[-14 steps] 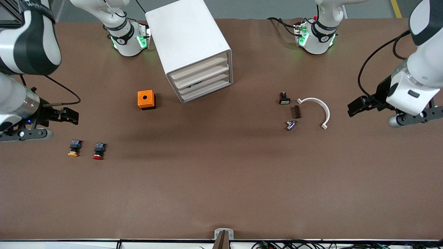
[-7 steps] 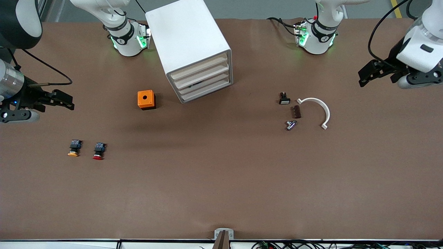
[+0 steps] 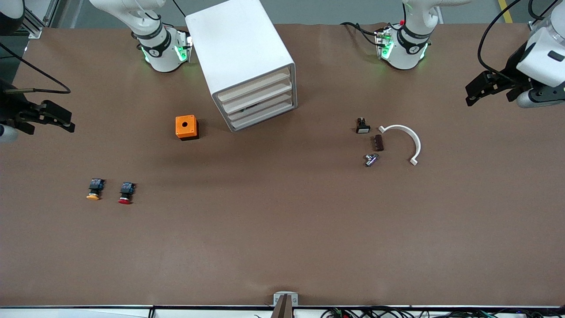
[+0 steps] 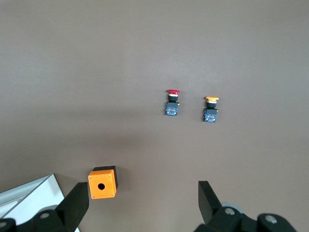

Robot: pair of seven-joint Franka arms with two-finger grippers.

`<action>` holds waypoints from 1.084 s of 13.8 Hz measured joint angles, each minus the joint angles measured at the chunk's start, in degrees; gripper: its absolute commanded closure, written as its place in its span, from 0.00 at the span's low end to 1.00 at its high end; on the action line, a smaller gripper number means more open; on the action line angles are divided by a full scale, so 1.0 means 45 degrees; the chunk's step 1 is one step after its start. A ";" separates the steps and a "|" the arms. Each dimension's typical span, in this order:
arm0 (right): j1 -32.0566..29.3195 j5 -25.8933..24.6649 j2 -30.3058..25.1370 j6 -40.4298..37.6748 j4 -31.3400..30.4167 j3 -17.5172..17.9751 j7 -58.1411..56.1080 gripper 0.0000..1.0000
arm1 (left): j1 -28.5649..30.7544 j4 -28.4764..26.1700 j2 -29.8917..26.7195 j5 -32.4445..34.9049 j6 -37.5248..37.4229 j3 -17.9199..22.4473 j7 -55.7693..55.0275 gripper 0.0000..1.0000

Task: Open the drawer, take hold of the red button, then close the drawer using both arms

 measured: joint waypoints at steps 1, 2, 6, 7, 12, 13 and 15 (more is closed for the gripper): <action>-0.0061 0.0000 0.0001 0.0000 0.0019 -0.0001 -0.0005 0.00 | -0.0071 0.0000 0.0000 0.0000 0.0000 0.0158 0.0121 0.00; -0.0090 0.0000 0.0000 -0.0006 0.0061 -0.0001 -0.0006 0.00 | -0.0079 0.0000 0.0000 0.0000 0.0000 0.0237 0.0190 0.00; -0.0090 0.0000 0.0000 -0.0136 0.0231 0.0042 -0.0006 0.00 | -0.0168 0.0000 0.0002 0.0000 0.0000 0.0254 0.0245 0.00; -0.0085 0.0000 0.0000 -0.0147 0.0231 0.0072 -0.0006 0.00 | -0.0182 0.0000 0.0007 0.0000 0.0000 0.0252 0.0245 0.00; -0.0084 0.0000 0.0001 -0.0153 0.0232 0.0108 -0.0008 0.00 | -0.0206 0.0002 0.0031 0.0000 0.0004 0.0255 0.0541 0.00; -0.0084 0.0000 0.0001 -0.0153 0.0232 0.0111 -0.0009 0.00 | -0.0194 0.0003 0.0031 0.0000 0.0005 0.0260 0.0775 0.00; -0.0084 0.0000 0.0001 -0.0153 0.0231 0.0118 -0.0009 0.00 | -0.0185 0.0007 0.0049 0.0000 0.0012 0.0272 0.0936 0.00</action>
